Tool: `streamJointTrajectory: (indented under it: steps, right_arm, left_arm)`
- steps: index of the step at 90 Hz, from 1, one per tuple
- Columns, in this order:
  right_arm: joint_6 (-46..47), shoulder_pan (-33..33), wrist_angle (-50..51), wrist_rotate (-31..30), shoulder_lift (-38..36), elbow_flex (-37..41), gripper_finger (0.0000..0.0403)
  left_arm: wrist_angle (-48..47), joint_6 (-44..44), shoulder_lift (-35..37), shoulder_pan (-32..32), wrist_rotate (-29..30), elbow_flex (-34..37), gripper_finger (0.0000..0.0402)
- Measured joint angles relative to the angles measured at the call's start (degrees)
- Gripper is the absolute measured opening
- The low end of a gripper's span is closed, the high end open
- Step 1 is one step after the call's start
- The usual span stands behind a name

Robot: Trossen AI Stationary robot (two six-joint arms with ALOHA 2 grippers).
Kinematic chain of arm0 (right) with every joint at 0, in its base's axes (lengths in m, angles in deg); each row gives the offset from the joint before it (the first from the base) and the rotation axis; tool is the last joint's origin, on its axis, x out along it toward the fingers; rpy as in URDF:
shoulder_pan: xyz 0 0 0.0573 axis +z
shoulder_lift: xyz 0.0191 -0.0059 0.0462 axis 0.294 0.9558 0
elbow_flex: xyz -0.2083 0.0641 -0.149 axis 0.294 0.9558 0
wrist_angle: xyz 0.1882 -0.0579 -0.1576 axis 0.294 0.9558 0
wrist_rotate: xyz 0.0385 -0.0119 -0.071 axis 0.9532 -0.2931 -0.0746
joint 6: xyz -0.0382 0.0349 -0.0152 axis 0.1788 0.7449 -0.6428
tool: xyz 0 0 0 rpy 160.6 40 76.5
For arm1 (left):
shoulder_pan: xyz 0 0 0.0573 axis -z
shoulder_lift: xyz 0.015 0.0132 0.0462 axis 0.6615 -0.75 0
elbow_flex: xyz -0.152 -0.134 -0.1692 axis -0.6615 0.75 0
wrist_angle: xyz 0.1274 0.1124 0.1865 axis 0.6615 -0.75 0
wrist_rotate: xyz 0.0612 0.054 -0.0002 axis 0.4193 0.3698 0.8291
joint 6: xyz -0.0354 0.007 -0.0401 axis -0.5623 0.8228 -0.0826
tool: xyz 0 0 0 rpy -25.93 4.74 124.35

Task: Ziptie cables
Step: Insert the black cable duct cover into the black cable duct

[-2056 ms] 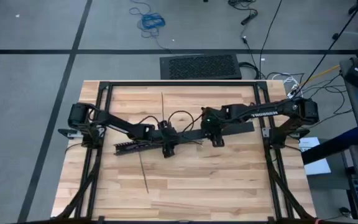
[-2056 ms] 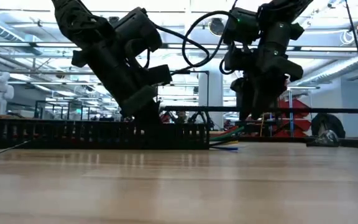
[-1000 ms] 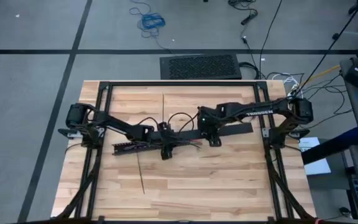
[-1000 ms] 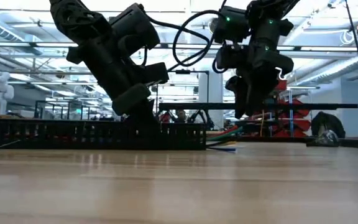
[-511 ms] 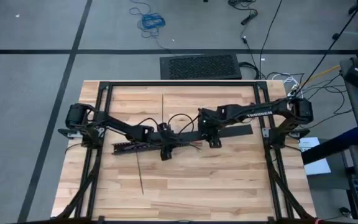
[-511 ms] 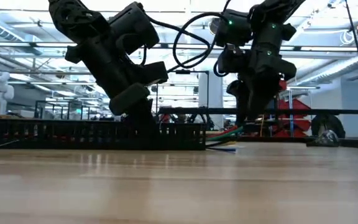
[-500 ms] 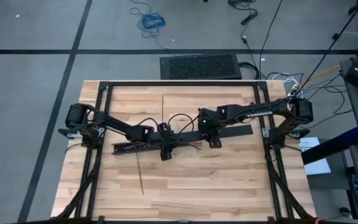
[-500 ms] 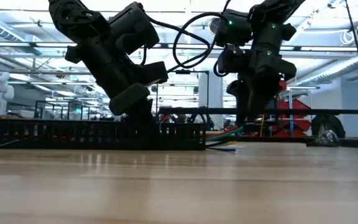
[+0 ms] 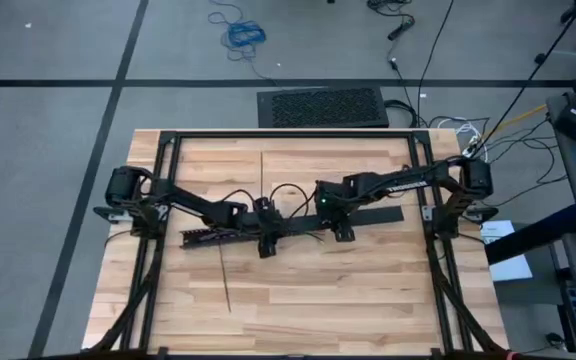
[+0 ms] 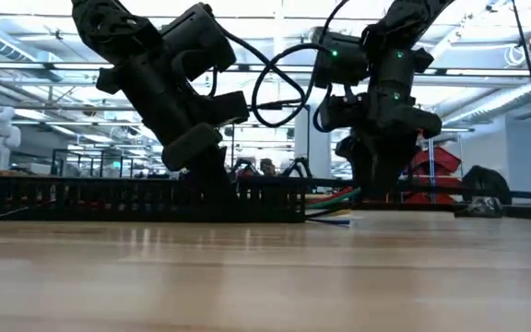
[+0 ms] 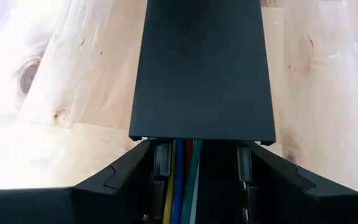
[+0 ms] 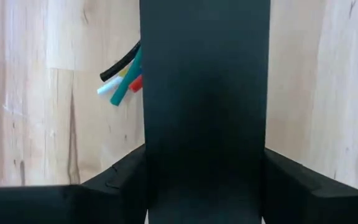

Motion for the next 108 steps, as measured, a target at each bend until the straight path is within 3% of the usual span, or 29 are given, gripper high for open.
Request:
streamJointTrajectory:
  steps: [25,41,52,90,100,108]
  right_arm:
    - [-0.4,0.0,0.2,0.0,0.0,0.0,0.0221]
    - [-0.3,0.0,0.5,0.1,0.1,-0.2,0.0273]
    - [-0.4,0.0,1.0,0.1,0.1,-1.3,0.0281]
    - [-1.5,2.1,7.2,0.1,-2.0,-9.6,0.0270]
    - [-1.8,2.7,2.3,-0.1,-2.4,-10.5,0.0257]
    - [-1.7,2.6,-3.5,-0.1,-2.0,-9.4,0.0217]
  left_arm:
    - [0.1,0.0,0.0,0.0,0.2,0.0,0.0223]
    - [0.1,-0.1,0.0,0.0,0.2,0.0,0.0223]
    - [0.1,-0.1,0.0,0.0,0.3,0.0,0.0223]
    - [0.3,-0.1,0.0,0.1,0.6,0.0,0.0223]
    - [0.3,-0.1,0.0,0.1,0.6,0.0,0.0223]
    - [0.3,-0.1,0.0,0.1,0.6,0.0,0.0223]
